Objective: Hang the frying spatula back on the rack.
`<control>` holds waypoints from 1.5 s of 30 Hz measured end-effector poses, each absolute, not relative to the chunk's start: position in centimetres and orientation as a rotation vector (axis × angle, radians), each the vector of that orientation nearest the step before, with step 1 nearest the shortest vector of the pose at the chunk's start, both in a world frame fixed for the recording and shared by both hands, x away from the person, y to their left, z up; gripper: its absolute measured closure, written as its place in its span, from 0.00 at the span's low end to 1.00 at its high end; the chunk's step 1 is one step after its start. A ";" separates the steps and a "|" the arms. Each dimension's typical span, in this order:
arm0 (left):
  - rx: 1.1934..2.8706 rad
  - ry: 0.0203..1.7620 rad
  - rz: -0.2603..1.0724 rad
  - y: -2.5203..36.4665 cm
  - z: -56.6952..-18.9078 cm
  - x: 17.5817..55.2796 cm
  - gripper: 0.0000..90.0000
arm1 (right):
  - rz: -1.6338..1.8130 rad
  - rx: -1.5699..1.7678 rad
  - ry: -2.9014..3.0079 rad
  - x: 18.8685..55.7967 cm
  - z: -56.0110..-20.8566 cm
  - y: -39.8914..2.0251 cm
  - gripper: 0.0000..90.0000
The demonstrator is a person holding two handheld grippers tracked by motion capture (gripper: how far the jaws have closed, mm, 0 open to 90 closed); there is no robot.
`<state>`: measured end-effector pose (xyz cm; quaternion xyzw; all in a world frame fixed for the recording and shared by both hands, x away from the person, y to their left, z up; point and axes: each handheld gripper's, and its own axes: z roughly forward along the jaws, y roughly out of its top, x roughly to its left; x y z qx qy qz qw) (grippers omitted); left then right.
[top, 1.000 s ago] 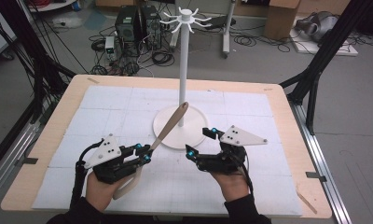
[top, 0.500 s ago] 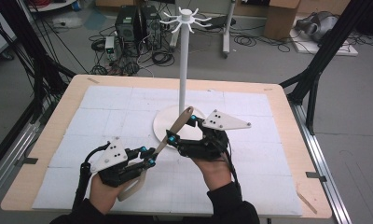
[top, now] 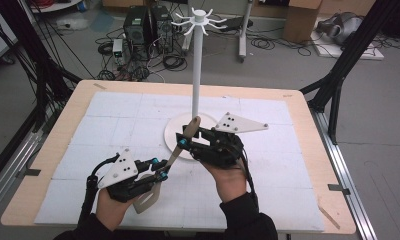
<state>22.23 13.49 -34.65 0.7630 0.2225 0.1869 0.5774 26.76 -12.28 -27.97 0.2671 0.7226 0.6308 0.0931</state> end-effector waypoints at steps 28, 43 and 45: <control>1.637 0.282 0.001 14.2 -34.1 23.4 0.63 | 2.132 0.243 2.410 26.7 -25.3 -11.3 0.80; 1.658 0.252 -0.032 13.5 -34.4 23.2 0.82 | 2.270 0.115 2.432 27.1 -26.5 -11.4 0.80; 1.664 0.246 -0.024 13.5 -34.4 23.1 0.86 | 2.264 0.104 2.431 27.1 -26.5 -11.5 0.80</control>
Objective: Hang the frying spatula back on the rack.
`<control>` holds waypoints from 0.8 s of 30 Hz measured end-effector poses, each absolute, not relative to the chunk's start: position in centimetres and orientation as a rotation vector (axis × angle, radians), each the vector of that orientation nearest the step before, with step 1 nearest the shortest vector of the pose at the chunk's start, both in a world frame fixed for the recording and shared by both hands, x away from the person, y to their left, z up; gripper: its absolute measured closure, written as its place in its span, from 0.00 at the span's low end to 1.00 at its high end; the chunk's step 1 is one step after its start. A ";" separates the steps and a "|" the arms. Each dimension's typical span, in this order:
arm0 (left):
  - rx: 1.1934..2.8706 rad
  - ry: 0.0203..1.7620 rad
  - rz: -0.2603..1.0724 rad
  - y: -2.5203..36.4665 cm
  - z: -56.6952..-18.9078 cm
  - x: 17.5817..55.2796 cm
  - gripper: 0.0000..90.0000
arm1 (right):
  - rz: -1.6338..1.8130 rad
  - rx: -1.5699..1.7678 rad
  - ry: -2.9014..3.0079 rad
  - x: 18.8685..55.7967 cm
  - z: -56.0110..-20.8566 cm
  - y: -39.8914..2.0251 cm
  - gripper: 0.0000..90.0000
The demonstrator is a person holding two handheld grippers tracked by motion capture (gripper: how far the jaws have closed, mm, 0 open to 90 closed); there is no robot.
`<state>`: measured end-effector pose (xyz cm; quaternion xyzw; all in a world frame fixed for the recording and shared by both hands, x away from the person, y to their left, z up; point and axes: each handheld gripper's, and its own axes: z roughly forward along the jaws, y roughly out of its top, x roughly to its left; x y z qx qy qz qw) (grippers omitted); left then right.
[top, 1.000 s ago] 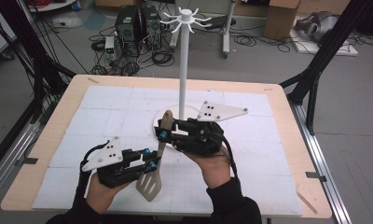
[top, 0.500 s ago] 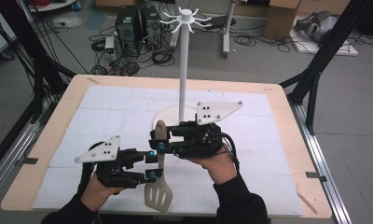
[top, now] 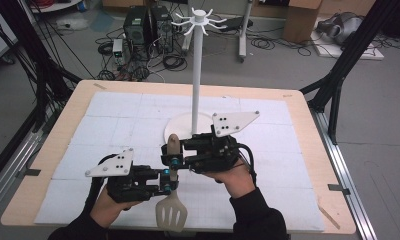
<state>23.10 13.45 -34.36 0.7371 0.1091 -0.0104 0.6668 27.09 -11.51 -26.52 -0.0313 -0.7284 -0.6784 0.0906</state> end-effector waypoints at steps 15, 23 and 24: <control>1.699 0.413 0.066 14.0 -33.9 24.0 0.87 | -2.227 -0.578 -2.287 25.0 -28.3 -17.1 0.29; 1.693 0.449 0.121 13.5 -31.2 26.9 0.87 | -2.262 -1.046 -2.490 23.4 -30.4 -23.6 0.18; 1.702 0.446 0.135 13.4 -30.6 27.4 0.87 | -2.256 -1.092 -2.516 23.2 -30.7 -24.2 0.18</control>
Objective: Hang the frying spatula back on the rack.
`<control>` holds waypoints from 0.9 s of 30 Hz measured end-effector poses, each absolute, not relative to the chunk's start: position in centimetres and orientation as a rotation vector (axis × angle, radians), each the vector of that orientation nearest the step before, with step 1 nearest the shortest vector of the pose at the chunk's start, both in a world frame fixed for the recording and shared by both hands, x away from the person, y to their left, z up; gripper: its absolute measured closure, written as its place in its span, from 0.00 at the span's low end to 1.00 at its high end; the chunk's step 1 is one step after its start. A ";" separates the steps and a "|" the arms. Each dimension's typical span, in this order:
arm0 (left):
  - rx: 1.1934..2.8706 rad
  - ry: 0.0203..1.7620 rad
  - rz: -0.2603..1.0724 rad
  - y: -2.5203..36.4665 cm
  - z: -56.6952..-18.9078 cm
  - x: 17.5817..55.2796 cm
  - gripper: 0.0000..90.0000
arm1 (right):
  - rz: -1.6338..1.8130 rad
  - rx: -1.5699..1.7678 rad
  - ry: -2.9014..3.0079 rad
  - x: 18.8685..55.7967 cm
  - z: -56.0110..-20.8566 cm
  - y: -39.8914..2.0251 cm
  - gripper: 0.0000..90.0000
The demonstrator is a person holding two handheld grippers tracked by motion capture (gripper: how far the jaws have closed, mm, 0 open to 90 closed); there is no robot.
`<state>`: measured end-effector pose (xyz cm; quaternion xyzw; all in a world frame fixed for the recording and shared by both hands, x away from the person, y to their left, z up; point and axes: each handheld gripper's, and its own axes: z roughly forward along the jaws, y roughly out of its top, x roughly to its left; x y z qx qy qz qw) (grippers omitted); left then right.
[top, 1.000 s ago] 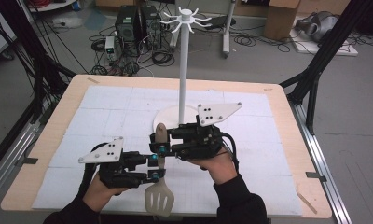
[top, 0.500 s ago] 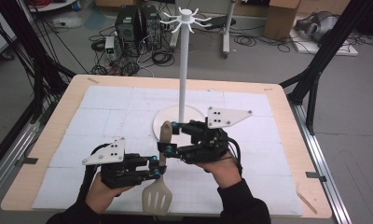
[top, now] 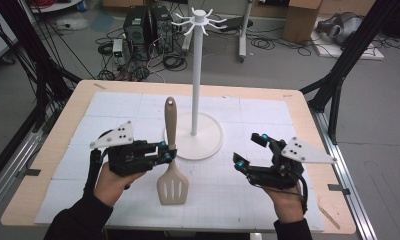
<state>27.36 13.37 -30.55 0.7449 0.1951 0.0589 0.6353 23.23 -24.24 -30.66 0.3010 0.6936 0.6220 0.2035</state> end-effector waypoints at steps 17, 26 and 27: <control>1.793 0.432 0.211 9.2 -23.1 32.3 0.87 | 1.551 0.954 1.877 22.9 -32.5 -27.6 0.18; 1.791 0.461 0.201 8.0 -21.6 34.2 0.87 | 1.568 0.977 1.850 22.9 -32.6 -28.3 0.18; 1.795 0.462 0.202 7.9 -21.6 34.4 0.87 | 1.570 0.978 1.849 22.9 -32.6 -28.3 0.18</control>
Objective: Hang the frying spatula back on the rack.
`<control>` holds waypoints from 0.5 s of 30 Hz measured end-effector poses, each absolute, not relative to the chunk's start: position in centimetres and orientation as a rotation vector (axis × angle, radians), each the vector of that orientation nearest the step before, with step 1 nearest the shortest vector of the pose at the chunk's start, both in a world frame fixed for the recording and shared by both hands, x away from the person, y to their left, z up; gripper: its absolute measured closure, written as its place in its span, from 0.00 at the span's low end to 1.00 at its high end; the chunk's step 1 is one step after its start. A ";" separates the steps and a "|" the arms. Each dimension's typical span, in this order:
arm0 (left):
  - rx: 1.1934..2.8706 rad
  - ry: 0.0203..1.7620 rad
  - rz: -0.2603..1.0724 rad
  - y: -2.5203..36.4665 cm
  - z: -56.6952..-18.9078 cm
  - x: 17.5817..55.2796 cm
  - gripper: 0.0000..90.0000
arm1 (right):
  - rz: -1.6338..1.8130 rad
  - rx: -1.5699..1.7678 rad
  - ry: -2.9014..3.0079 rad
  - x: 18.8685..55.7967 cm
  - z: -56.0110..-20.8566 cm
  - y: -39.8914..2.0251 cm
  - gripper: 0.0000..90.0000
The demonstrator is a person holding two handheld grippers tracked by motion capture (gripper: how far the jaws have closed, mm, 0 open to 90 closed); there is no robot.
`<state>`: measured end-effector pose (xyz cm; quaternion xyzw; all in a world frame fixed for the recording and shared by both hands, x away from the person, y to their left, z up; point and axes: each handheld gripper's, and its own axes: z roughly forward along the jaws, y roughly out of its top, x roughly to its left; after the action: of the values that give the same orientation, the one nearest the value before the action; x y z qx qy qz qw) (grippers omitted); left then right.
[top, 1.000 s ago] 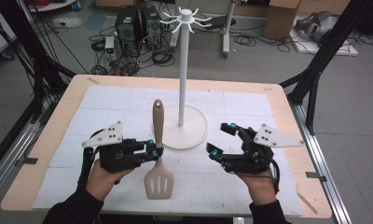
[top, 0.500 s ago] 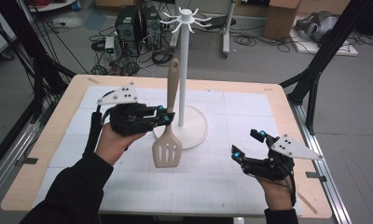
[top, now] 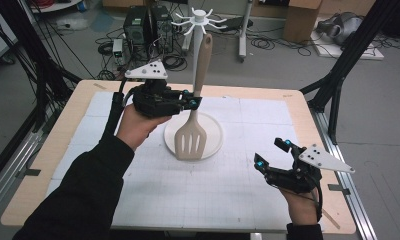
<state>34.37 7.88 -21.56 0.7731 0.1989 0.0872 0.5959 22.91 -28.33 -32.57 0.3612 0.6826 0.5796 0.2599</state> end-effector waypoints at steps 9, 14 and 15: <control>1.787 0.518 0.177 7.9 -21.8 35.9 0.87 | 1.589 0.974 1.849 22.9 -32.5 -28.2 0.18; 1.798 0.516 0.177 7.8 -21.7 36.3 0.87 | 1.595 0.974 1.849 23.0 -32.5 -28.3 0.18; 1.798 0.517 0.180 7.8 -21.7 36.3 0.87 | 1.594 0.978 1.851 22.9 -32.6 -28.3 0.18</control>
<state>36.33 7.76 -21.66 0.7726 0.2220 0.0772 0.5898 22.94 -28.29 -32.58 0.3596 0.6807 0.5862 0.2522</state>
